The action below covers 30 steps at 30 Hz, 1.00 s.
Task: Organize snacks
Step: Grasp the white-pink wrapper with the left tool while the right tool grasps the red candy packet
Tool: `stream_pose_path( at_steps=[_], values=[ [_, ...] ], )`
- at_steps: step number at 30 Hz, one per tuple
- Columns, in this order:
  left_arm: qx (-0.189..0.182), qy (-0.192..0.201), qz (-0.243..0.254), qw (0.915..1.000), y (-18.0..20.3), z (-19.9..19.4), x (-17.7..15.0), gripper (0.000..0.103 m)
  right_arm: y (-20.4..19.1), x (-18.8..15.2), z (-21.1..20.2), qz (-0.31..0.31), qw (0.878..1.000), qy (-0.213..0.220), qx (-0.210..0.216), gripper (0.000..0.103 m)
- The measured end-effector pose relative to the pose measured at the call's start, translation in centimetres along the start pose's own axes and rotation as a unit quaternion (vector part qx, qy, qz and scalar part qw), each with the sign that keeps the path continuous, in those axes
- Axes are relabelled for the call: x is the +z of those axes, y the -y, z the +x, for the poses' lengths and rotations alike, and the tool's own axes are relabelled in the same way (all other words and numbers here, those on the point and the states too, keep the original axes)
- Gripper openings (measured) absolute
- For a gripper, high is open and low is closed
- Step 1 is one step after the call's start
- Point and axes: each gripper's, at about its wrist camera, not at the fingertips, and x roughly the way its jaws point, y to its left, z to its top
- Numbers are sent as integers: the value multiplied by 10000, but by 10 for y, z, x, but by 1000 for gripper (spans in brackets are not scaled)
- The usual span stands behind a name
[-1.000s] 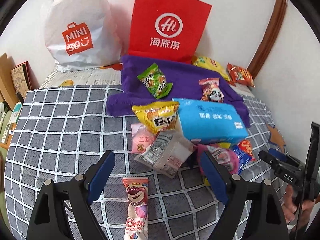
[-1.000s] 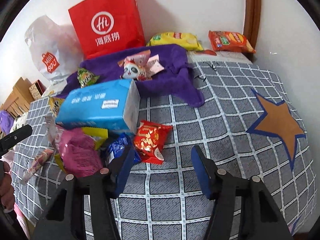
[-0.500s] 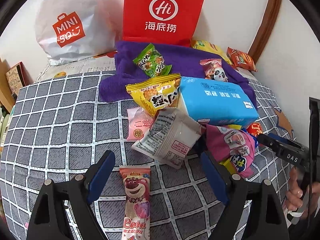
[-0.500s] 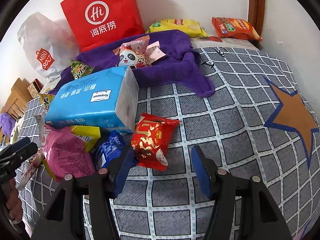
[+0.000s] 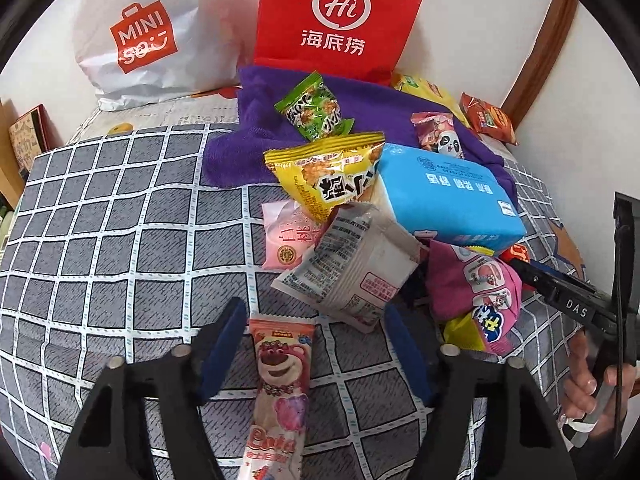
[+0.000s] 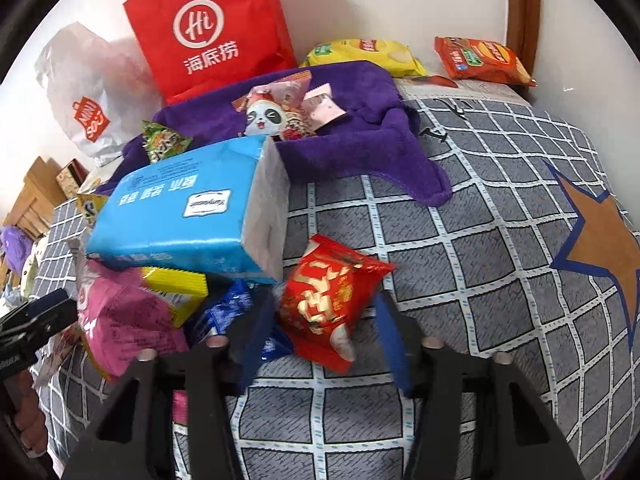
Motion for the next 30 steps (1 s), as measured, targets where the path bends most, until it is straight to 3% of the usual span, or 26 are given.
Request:
stream_pose_path(
  at_steps=[6,14,18,25,30],
  values=[
    [-121,-33,56,9999,5,1,1,60,3,-2,-5,-56,10000,24,-67,42],
    [-141,-159,-111,9997,-3,1,0,60,9,4,8,190,9997,-157,79,46],
    [-214,-161,-141,9995,-5,0,0,60,5,4,11,95,10000,-18,-16,44],
    [-100,-253,235,9994,18,9,5,59,11,-1,-1,105,9999,40,-45,43],
    [32,-382,243,9990,24,23,9,59,21,-11,-12,139,9999,-20,-40,43]
  ],
)
